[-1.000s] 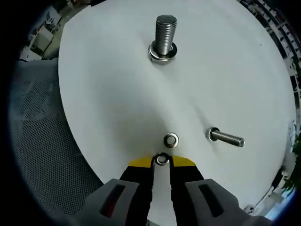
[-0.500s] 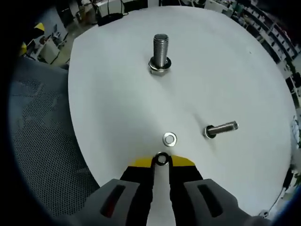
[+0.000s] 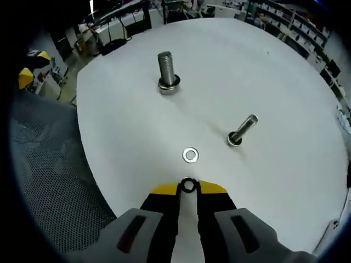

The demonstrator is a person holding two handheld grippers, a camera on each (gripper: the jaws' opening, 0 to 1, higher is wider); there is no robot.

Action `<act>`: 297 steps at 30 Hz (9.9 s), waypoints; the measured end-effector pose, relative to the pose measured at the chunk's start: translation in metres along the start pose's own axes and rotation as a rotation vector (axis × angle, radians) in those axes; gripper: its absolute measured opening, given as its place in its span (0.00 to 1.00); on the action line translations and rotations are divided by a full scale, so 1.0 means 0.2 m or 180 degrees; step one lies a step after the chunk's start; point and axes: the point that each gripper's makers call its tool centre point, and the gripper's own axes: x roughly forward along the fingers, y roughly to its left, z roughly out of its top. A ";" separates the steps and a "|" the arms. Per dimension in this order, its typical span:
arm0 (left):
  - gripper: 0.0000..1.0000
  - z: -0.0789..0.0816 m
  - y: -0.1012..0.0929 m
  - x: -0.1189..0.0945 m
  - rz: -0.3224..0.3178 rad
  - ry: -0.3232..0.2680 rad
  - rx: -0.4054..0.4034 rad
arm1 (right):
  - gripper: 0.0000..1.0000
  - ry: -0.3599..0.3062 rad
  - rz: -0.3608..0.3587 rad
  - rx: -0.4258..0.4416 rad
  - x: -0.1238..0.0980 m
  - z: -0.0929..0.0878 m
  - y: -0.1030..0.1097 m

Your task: Place the washer onto the threaded stud by aligning its center hole with the stud, sliding it down to the base, and recovering from edge contact or off-axis alignment until the washer reaches the visible bottom stop.

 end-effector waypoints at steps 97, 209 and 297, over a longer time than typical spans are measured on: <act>0.25 0.01 0.01 0.00 -0.0028 -0.0053 -0.0094 | 0.20 0.0327 0.0024 -0.0540 0.08 0.09 -0.14; 0.25 0.02 0.03 -0.01 0.0040 -0.0112 -0.0138 | 0.14 -0.0062 -0.0190 -0.0418 -0.09 0.36 -0.24; 0.24 0.17 -0.09 -0.05 -0.0268 -0.0583 0.0258 | 0.37 -0.2115 -0.0757 0.0850 -1.05 0.03 0.08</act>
